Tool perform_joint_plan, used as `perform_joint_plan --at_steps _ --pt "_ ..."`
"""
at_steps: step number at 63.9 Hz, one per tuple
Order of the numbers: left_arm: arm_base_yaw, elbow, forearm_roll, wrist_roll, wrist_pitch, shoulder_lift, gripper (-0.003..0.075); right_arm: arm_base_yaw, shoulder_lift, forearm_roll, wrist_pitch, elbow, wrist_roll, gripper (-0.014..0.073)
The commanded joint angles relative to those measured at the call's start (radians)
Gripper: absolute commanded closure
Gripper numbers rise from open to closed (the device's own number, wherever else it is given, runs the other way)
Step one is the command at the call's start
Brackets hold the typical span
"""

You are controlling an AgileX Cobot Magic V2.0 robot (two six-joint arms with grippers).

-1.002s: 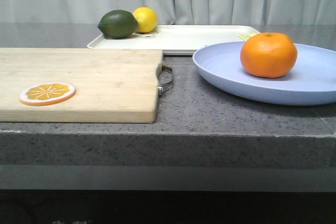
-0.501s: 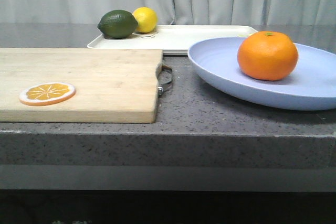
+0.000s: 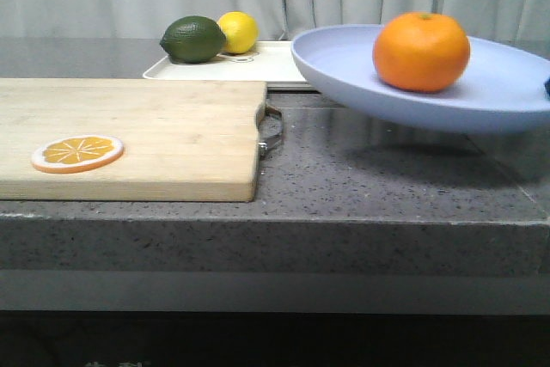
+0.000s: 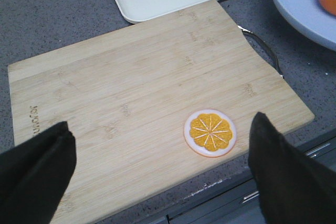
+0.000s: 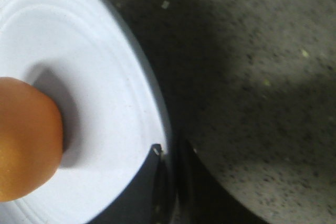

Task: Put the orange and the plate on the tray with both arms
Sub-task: 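Lift the plate with the right gripper and carry it over the white tray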

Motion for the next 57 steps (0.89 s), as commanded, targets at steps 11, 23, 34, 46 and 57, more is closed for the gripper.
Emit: perform_joint_plan --at_steps 11,23,34,46,57 --pt "0.002 -0.024 0.008 -0.009 -0.076 -0.003 0.0078 0.115 0.051 0.059 0.019 -0.284 0.121 0.0662" --pt "0.002 -0.024 0.008 -0.009 -0.073 -0.003 0.0078 0.205 0.188 0.024 0.012 -0.516 0.22 0.0662" --pt "0.002 -0.024 0.008 -0.009 -0.073 -0.003 0.0078 0.251 0.327 -0.006 0.005 -0.722 0.291 0.0662" --pt "0.002 -0.024 0.008 -0.009 -0.073 -0.003 0.0078 0.285 0.497 -0.127 0.025 -0.974 0.426 0.0662" --pt "0.002 -0.024 0.008 -0.009 -0.073 -0.003 0.0078 0.304 0.625 -0.242 0.08 -1.162 0.522 0.0662"
